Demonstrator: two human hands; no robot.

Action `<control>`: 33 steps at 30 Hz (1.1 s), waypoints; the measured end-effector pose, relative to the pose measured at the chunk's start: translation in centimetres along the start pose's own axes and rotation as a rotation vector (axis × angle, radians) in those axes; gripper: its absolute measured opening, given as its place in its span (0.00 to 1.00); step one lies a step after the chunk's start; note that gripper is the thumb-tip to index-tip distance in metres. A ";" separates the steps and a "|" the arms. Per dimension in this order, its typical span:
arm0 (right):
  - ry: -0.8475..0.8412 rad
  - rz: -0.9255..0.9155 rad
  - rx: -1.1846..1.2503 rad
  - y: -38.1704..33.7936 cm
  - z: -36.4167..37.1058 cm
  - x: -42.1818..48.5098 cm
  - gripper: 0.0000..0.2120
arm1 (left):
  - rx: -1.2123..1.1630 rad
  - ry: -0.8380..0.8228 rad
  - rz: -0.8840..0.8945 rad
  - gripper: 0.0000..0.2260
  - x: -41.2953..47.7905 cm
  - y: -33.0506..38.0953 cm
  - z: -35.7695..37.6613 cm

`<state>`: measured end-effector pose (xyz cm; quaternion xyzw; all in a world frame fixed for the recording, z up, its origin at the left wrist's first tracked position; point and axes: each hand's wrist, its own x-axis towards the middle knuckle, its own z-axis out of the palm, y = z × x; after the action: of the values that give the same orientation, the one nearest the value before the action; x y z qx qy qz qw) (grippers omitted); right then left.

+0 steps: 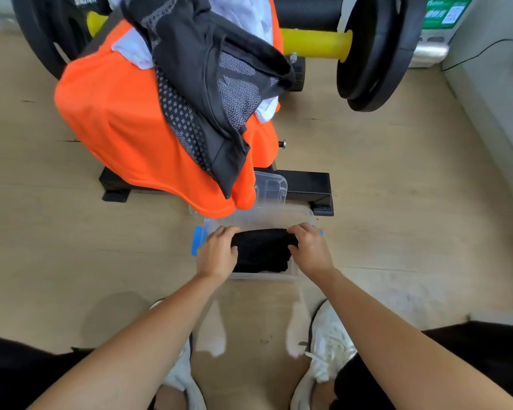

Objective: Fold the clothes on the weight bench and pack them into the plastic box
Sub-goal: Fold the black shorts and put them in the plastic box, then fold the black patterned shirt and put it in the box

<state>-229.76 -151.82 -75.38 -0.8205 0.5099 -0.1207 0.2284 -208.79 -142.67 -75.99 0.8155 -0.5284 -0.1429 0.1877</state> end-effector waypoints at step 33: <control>0.106 -0.302 0.195 -18.1 -28.9 3.4 0.08 | -0.046 0.370 0.397 0.09 0.1 11.7 -31.6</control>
<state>-226.52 -155.32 -41.48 -0.8543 0.3781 -0.2454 0.2590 -204.58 -142.21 -42.60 0.7038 -0.6312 0.0363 0.3239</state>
